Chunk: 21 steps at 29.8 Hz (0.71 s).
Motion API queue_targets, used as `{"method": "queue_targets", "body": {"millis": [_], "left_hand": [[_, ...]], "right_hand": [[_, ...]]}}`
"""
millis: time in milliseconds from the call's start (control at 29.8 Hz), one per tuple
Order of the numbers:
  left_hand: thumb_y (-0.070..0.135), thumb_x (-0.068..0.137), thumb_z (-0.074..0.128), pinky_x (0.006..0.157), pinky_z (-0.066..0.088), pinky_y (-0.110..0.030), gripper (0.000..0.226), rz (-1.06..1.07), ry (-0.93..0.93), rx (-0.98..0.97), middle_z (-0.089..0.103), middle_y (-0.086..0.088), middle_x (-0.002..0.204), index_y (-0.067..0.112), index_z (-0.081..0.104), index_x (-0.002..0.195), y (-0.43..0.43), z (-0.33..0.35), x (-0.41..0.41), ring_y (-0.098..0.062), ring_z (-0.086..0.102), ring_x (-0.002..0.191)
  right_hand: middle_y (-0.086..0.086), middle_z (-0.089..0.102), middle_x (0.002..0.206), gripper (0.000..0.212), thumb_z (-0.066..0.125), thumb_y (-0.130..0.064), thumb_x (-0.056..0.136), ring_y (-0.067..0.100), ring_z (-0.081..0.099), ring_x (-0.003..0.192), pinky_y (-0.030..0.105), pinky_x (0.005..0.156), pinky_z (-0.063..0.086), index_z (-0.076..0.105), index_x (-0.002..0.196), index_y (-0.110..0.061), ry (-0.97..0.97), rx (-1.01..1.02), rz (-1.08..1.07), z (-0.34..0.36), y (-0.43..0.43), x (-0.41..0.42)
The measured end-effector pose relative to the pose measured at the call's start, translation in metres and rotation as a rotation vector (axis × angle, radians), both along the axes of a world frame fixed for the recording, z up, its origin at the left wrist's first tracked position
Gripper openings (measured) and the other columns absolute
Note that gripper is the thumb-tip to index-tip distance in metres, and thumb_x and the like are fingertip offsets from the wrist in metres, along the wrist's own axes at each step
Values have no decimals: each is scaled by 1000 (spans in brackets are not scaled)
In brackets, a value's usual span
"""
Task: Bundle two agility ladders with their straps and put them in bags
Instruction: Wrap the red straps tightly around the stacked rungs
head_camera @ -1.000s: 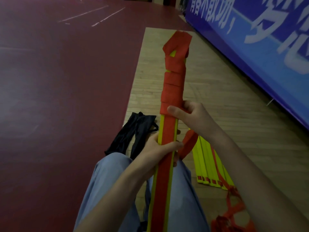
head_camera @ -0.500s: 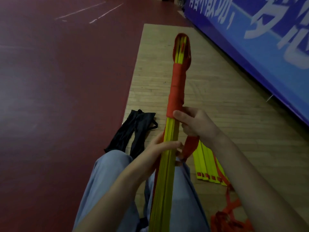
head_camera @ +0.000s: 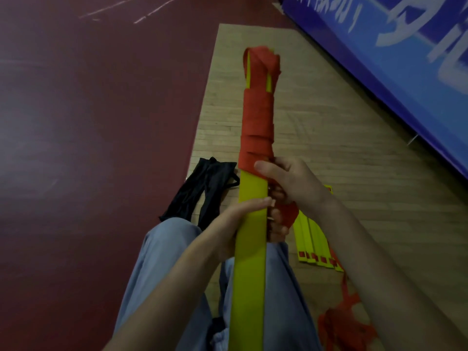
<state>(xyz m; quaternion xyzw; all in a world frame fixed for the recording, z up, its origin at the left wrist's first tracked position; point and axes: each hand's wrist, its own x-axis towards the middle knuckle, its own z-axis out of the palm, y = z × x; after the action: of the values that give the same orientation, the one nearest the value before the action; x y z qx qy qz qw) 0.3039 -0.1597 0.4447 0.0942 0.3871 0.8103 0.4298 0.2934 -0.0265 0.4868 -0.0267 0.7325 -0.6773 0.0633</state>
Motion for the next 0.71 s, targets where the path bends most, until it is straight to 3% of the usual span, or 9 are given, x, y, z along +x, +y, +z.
{"method": "queue_targets", "body": {"millis": [101,168,269,336,403,470,538,605,706], "left_hand": [[18,74,75,67,56,-32,36,212,156,-358,65,-8,88,12,58,105,1,-11,1,-21,66,74],[11,79,69,64,55,-26,36,324,238,-465,63,-3,87,16,52,111,6,-12,5,-15,64,72],[2,78,70,51,46,-12,34,387,387,-516,54,4,72,24,49,93,18,-7,10,-5,54,59],[-4,77,66,44,42,-14,31,414,386,-526,47,2,63,20,48,84,17,-9,8,-6,48,49],[-4,68,63,36,36,-18,27,398,257,-384,43,2,54,13,44,77,11,-9,6,-8,41,38],[5,52,59,33,31,-15,31,289,126,-85,39,5,48,14,39,75,6,-5,4,-6,34,34],[9,53,53,33,32,-14,26,114,61,197,41,9,48,12,42,76,5,-2,3,-2,33,35],[6,61,56,38,36,-13,22,-52,45,367,47,9,54,9,53,83,5,-2,3,-3,31,40],[7,69,60,52,48,-20,26,-159,-12,395,49,1,63,5,55,94,1,-13,2,-9,41,49]], "right_hand": [[-9,37,28,27,52,-17,92,1,31,24,12,30,24,54,66,-13,-29,118,-103,-14,-4,-1],[-8,34,27,29,55,-21,91,2,29,24,13,31,22,53,63,-14,-15,196,-165,-22,-3,-2],[-10,37,27,32,58,-24,89,2,34,27,11,34,24,52,58,-19,39,311,-191,-18,-2,-3],[-12,41,32,25,61,-29,86,1,36,32,10,39,27,58,62,-21,89,371,-111,-11,-2,-2],[-12,54,48,8,63,-26,83,2,47,43,15,44,37,63,75,-26,107,311,-38,-8,2,0],[-9,62,60,10,62,-18,82,6,51,45,17,43,41,61,85,-27,70,181,-19,-8,7,1],[-11,58,51,4,57,-23,81,3,43,37,15,35,34,58,77,-24,17,80,17,-9,4,3],[-10,51,43,21,53,-27,80,0,39,34,12,31,26,56,61,-21,-36,4,20,-11,1,6],[-10,46,39,27,53,-20,85,-2,37,31,9,32,23,59,58,-19,-77,-42,12,-14,1,9]]}}
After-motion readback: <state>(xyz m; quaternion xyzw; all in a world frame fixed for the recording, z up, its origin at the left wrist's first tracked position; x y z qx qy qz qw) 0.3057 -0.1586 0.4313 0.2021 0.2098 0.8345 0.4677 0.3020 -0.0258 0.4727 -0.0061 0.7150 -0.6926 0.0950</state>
